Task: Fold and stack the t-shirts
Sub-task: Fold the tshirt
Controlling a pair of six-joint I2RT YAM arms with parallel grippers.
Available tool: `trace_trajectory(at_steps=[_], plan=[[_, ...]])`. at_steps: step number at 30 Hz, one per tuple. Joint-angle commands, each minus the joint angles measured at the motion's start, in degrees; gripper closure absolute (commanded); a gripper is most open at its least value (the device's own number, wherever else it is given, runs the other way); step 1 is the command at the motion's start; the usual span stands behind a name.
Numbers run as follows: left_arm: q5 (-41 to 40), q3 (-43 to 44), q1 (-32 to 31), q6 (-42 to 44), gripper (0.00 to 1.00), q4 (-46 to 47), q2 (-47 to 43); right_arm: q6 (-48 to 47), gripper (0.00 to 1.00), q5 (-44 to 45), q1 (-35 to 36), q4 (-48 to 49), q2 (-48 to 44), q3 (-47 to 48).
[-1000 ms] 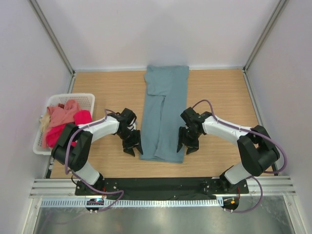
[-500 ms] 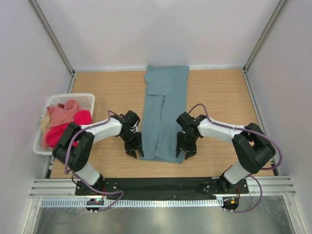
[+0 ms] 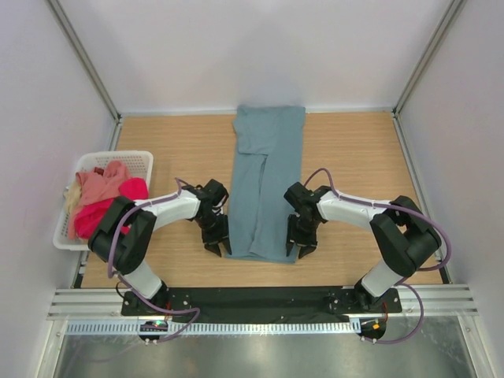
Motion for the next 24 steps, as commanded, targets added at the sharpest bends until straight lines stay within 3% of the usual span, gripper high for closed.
trace_trajectory(at_steps=[1,4,5,7,9,11,16,24], plan=[[-0.41,1.31,-0.32,-0.60,0.63,0.61,0.79,0.96,0.53,0.38,0.43,0.26,0.21,-0.10],[-0.24,1.22,-0.32,-0.86,0.70,1.39,0.71,1.22,0.60,-0.14,0.43,0.44,0.21,-0.62],[-0.24,0.96,-0.32,-0.95,0.72,1.83,0.62,1.39,0.67,-0.40,0.43,1.05,0.04,-0.89],[-0.15,0.34,-0.32,-1.56,0.84,2.71,0.09,2.01,0.74,-1.02,0.52,1.40,-0.32,-1.76],[-0.15,-0.89,-0.23,-1.74,0.98,3.59,-0.26,2.19,0.88,-0.41,0.43,1.49,-1.02,-2.47],[-0.67,-1.94,-0.14,-1.57,1.00,3.16,-1.13,2.45,0.99,0.90,0.52,0.27,-2.07,-3.70],[-1.12,-6.51,0.74,-1.74,1.00,3.94,-4.47,3.07,0.99,2.93,0.43,1.48,-8.05,-9.67],[0.20,-9.06,0.74,-2.36,1.00,5.70,-6.50,3.59,0.99,1.70,0.43,9.30,-8.75,-16.52]])
